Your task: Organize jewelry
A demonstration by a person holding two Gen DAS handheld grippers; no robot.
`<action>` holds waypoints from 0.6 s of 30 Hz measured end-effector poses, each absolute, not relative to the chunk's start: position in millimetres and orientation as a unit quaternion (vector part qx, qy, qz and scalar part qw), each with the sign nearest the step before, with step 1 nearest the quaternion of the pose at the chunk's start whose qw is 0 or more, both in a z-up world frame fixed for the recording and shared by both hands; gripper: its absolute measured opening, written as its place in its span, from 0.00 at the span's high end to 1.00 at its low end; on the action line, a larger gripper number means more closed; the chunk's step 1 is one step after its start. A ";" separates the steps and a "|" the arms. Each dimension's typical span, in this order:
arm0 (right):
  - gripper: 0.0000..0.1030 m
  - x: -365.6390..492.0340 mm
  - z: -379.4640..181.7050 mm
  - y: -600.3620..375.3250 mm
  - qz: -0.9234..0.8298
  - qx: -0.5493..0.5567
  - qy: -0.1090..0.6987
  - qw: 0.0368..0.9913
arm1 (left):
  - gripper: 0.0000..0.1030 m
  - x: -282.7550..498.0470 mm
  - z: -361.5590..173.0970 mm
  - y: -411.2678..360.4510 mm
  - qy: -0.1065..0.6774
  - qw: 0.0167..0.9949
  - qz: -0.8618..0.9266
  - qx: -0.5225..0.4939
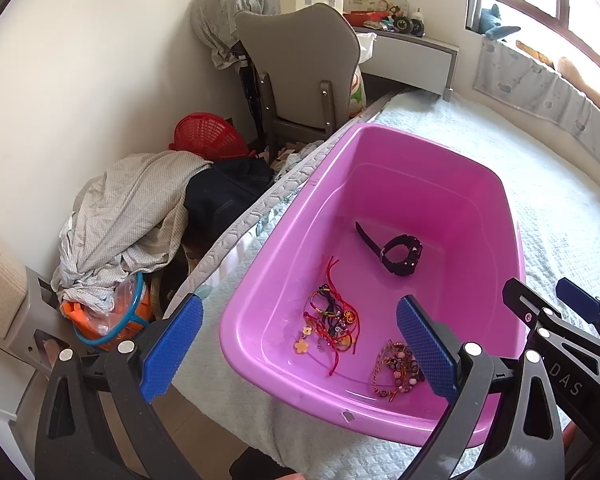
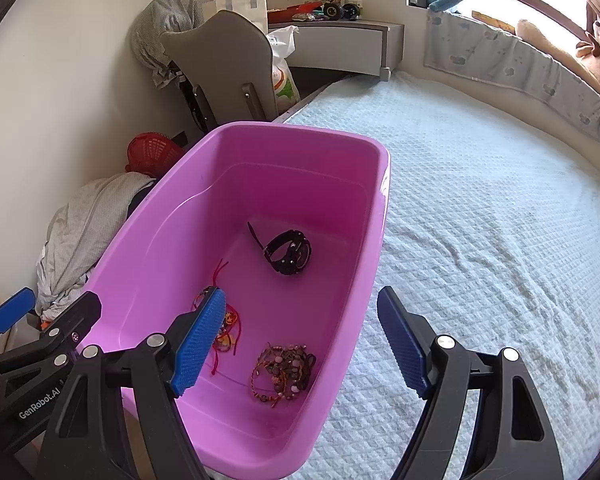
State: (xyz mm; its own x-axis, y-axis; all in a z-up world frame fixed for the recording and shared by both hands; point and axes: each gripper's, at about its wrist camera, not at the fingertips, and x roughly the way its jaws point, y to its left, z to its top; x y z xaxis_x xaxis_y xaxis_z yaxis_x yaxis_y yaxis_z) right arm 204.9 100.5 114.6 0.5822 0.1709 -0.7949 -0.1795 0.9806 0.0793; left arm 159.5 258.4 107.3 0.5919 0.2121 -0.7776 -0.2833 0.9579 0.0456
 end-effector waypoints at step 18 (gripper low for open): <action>0.27 206.0 111.9 103.6 0.100 -0.006 0.448 0.888 | 0.07 158.3 105.7 259.6 0.430 0.891 0.139 -0.043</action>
State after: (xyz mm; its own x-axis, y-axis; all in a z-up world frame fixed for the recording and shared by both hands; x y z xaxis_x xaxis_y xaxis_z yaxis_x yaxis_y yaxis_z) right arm 206.1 103.6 111.9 0.5786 0.1720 -0.7973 -0.1836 0.9799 0.0781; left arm 158.3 259.6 105.7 0.5914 0.2099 -0.7786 -0.2839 0.9579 0.0426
